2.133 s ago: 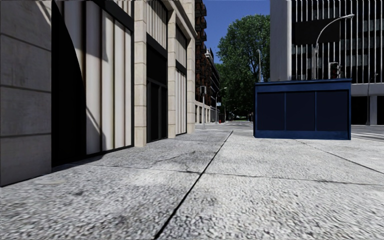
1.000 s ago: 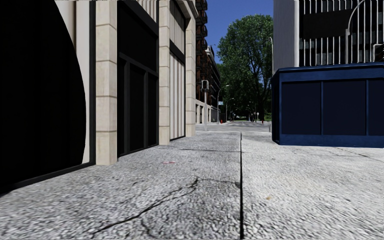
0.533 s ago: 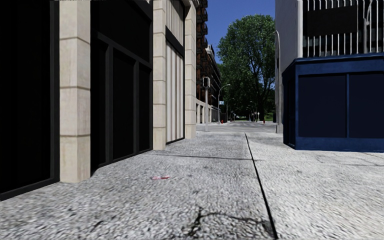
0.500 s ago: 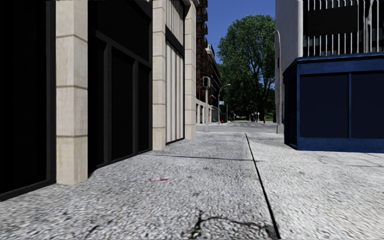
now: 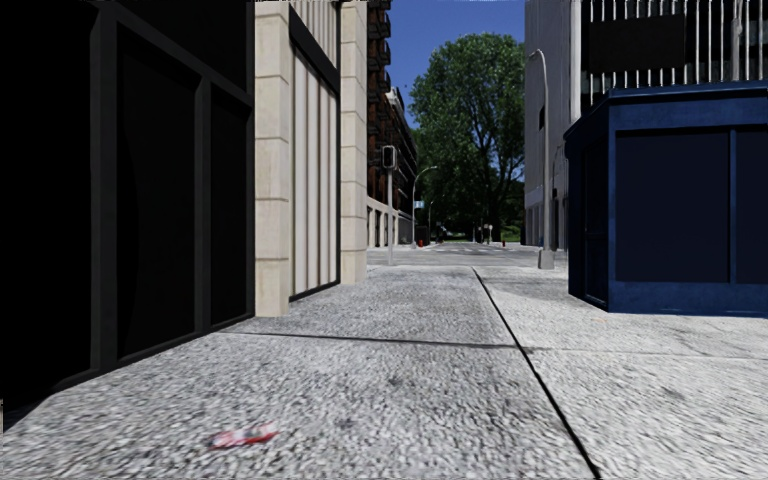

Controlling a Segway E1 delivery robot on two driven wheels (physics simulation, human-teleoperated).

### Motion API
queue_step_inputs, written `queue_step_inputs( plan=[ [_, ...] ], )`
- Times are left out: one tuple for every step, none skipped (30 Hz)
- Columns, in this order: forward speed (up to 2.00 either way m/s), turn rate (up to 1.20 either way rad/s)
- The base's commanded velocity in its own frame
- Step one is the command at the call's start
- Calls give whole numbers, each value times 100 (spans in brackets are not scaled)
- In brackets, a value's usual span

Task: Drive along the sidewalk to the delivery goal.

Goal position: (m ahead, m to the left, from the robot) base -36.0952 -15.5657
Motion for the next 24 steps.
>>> queue_step_inputs(
  plan=[
    [200,-8],
    [200,-4],
    [200,-4],
    [200,-2],
    [200,0],
    [200,0],
    [200,0],
    [200,0],
    [200,0],
    [200,0],
    [200,0],
    [200,0],
    [200,-43],
    [200,-91],
    [200,-120],
    [200,-120],
    [200,-120],
    [200,-120],
    [200,-120],
    [200,-120],
    [200,-83],
    [200,-5],
    [200,-3],
    [200,-2]
  ],
)
